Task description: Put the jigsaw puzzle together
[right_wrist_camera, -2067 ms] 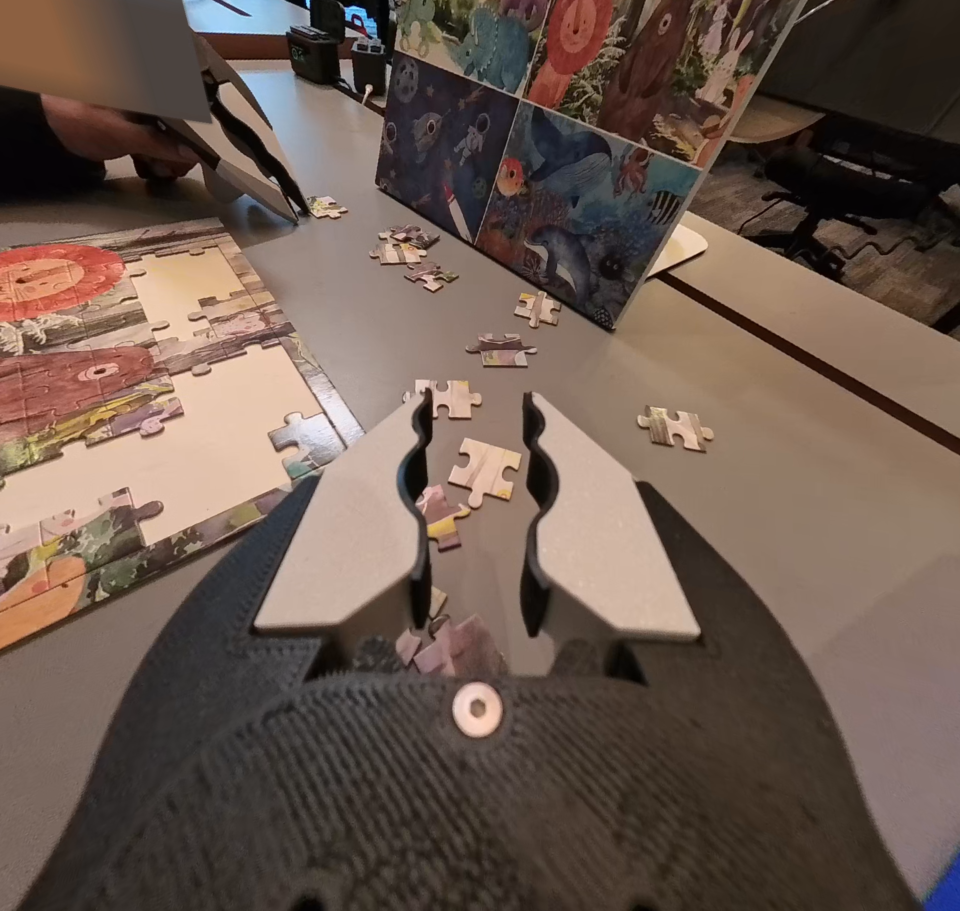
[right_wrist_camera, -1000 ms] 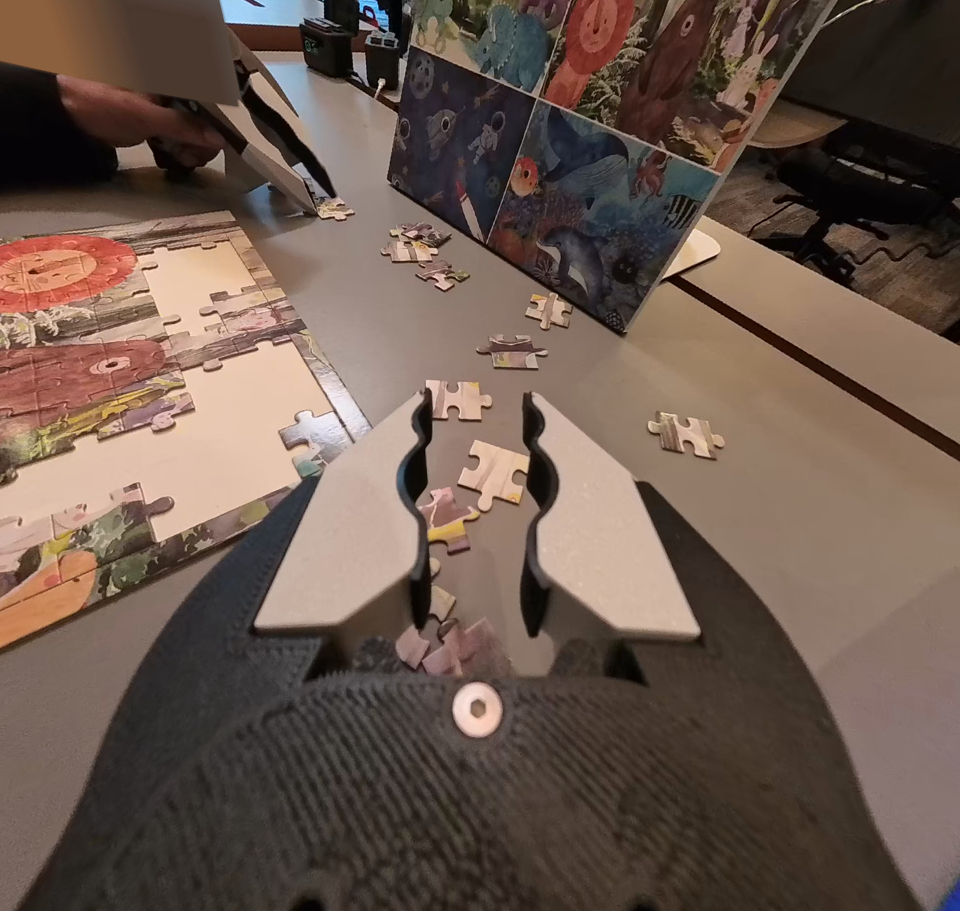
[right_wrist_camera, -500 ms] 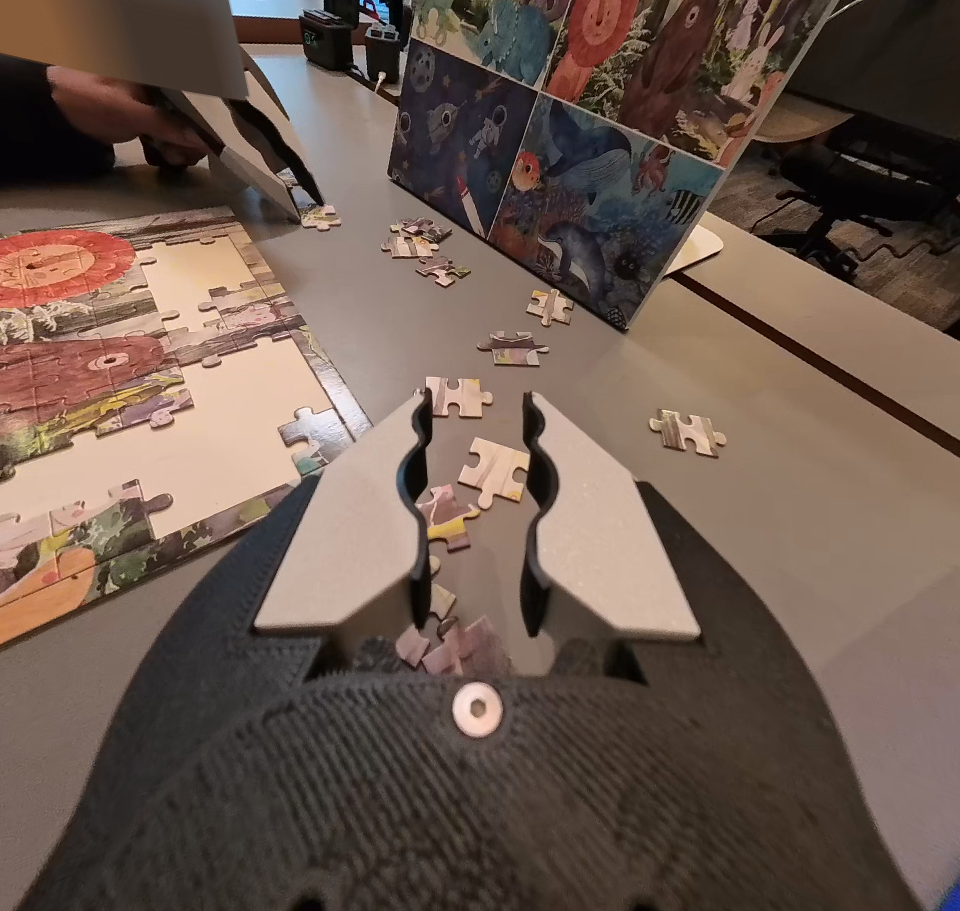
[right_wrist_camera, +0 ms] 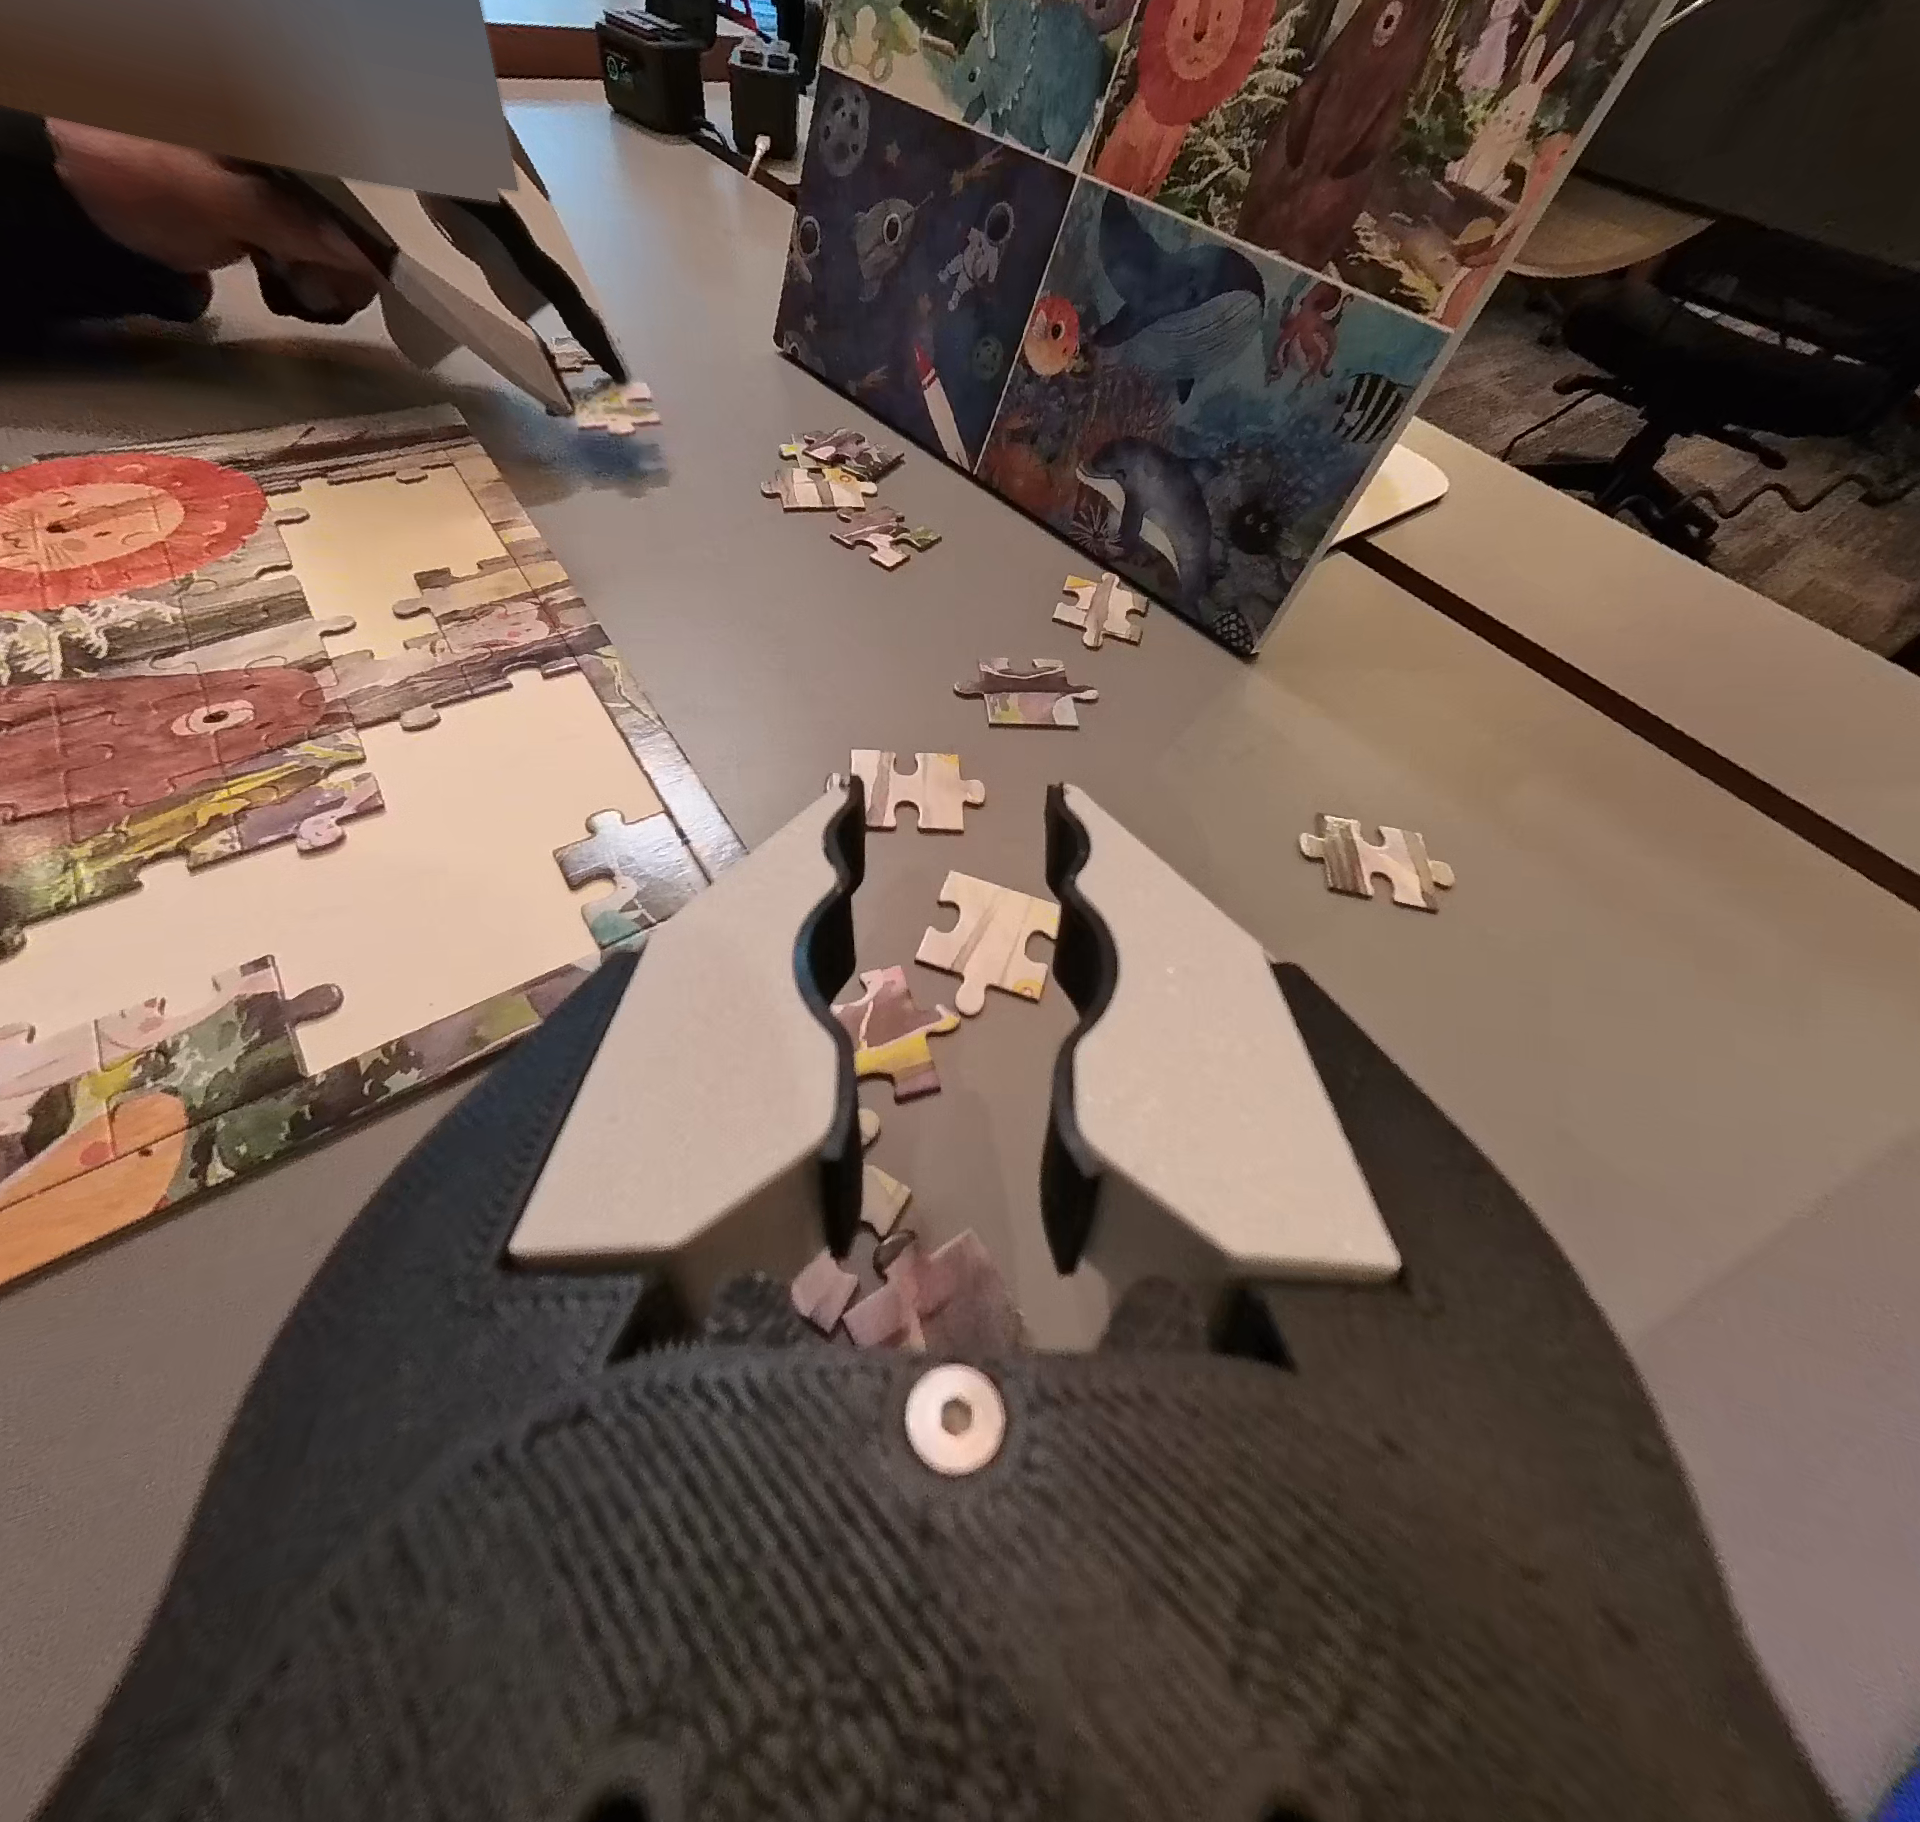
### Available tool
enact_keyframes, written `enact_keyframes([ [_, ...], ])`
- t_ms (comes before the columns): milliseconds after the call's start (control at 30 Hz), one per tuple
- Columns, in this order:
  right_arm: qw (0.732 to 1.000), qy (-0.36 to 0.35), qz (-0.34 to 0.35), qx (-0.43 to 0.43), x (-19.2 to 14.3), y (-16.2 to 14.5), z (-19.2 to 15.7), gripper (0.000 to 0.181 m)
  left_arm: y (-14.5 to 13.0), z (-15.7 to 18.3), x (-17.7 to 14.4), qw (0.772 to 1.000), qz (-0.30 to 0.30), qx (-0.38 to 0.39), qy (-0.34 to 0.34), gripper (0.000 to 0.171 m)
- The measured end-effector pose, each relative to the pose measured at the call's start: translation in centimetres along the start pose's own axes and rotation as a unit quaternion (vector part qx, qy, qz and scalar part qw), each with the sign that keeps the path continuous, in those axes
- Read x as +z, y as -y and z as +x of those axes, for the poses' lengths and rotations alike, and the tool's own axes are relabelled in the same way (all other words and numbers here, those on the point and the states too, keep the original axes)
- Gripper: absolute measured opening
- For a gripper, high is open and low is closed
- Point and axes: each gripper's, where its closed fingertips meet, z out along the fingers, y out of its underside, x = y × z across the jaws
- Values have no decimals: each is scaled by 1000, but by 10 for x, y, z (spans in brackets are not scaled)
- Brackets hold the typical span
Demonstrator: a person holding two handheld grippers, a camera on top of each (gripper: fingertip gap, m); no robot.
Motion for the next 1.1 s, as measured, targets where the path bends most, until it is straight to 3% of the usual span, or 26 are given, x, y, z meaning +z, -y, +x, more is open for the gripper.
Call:
enact_keyframes([
  [233, 1000, 1, 1, 1, 0, 0, -1, 33, 34, 46, -8, 999, 31, 26, -24, 28],
  [433, 1000, 2, 18, -11, -5, 11, -5, 33, 60, 128, -5, 996, 55, 28, -68, 29],
  [633, 999, 13, 38, -30, -8, 25, -17, 33, 65, 198, 11, 995, 60, -3, -85, 28],
  [867, 996, 22, 53, -63, -12, 39, -33, 33, 52, 227, 30, 999, 22, 5, -41, 28],
  [1100, 994, 14, 61, -89, -17, 47, -38, 33, 43, 228, 46, 999, -18, -29, 0, 28],
])
